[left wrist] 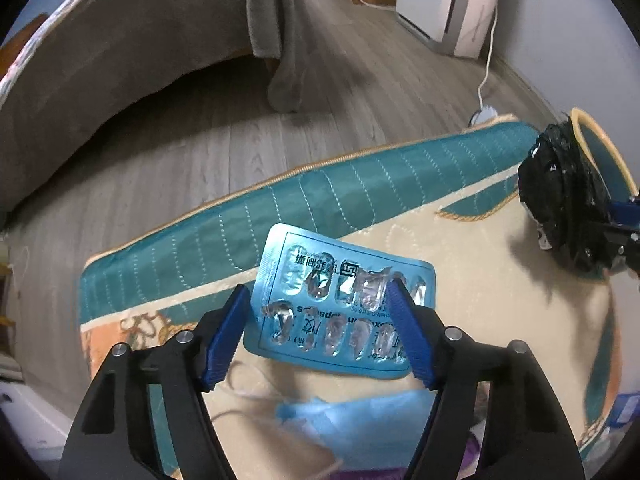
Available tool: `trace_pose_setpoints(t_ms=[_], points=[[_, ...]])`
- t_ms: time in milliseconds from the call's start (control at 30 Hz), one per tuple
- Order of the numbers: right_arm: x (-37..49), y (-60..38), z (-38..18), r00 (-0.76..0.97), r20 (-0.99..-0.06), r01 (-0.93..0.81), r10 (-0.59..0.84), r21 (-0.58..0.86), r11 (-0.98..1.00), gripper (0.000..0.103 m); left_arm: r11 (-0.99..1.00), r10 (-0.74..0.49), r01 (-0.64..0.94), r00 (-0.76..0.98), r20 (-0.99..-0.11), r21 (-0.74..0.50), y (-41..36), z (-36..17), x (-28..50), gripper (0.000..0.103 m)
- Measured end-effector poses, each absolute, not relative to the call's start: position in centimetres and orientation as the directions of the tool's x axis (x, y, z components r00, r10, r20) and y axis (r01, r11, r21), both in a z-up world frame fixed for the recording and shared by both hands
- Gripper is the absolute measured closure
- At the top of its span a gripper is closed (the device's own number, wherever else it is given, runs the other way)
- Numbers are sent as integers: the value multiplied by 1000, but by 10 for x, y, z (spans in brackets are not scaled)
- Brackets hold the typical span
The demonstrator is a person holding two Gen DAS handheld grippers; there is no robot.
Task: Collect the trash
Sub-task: 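Carry the black bag into the bin and release it with the right gripper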
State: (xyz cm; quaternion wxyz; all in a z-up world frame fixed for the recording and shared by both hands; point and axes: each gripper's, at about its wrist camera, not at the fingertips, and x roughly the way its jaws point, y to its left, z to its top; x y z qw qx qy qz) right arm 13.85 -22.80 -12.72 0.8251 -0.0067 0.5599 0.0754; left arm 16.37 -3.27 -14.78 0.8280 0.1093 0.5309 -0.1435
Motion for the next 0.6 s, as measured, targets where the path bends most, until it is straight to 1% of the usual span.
trace_pose_setpoints(t_ms=[300,400,600], points=[[107,-234,-84,431,-887,-108,162,128,986,69,930,-130,363,491,-861,67,-43,-97,127,33],[94,-240,-64,468,-870,-113,155,115,987,69,923,-141,376,525,-839,80,-50,-79,110,33],[73,-266,-38,517,-845,-76,139,117,990,69,909,-211,414,559,-802,49,-77,-48,79,33]])
